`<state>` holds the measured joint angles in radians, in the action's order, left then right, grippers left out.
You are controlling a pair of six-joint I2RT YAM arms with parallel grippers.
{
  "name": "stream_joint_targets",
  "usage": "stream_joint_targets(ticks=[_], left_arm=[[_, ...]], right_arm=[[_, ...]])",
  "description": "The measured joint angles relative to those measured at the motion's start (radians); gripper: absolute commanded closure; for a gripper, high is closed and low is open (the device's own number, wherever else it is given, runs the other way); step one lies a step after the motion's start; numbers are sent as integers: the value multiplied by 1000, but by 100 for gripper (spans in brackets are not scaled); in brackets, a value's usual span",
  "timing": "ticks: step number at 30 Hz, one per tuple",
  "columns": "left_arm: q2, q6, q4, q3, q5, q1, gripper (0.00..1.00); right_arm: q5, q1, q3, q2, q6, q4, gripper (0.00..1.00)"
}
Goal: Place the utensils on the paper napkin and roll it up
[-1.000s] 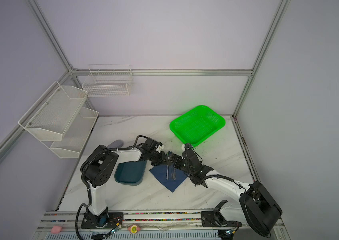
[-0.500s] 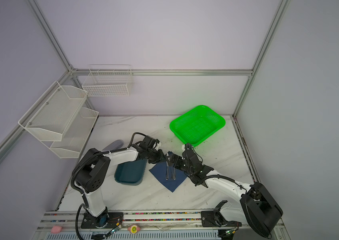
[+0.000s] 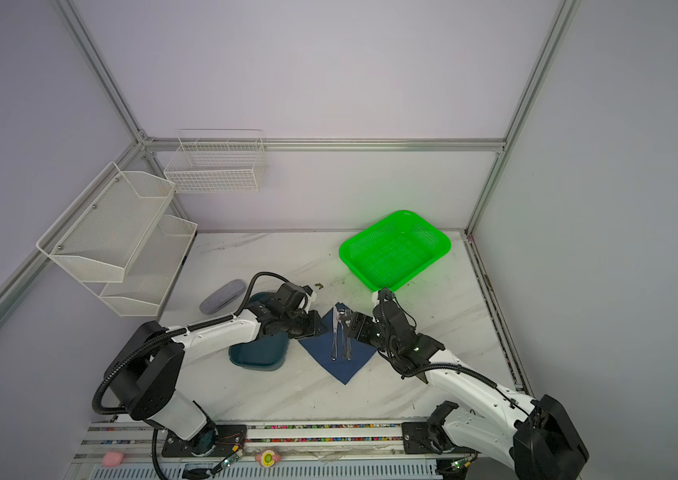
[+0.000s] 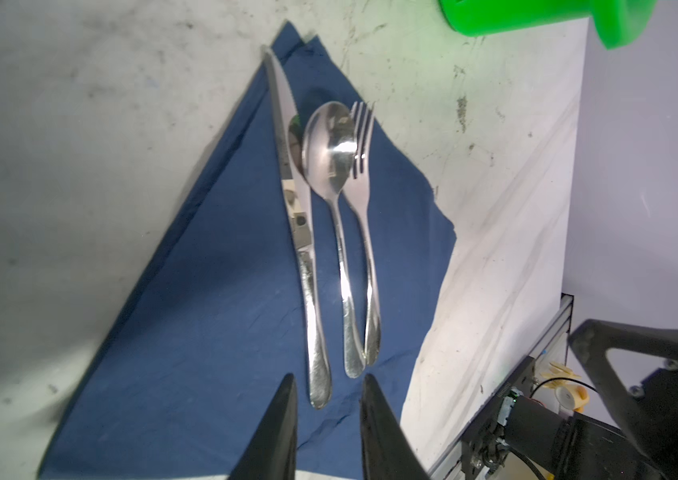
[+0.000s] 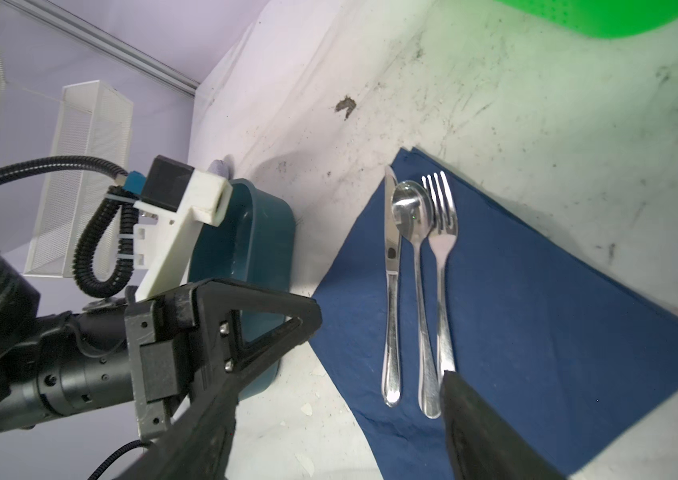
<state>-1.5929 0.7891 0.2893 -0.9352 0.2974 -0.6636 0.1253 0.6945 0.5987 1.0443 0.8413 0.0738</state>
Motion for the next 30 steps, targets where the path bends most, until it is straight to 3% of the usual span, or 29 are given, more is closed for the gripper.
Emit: stream_joint_targets(ticks=[7, 12, 18, 30], left_arm=[[68, 4, 86, 63, -97, 0, 72], [112, 6, 133, 111, -150, 0, 70], [182, 6, 199, 114, -213, 1, 68], [312, -2, 201, 166, -182, 0, 67]], right_arm=[[69, 21, -45, -60, 71, 16, 31], [92, 139, -154, -95, 165, -6, 31], [73, 246, -167, -64, 235, -17, 32], [39, 305, -212, -11, 314, -19, 32]])
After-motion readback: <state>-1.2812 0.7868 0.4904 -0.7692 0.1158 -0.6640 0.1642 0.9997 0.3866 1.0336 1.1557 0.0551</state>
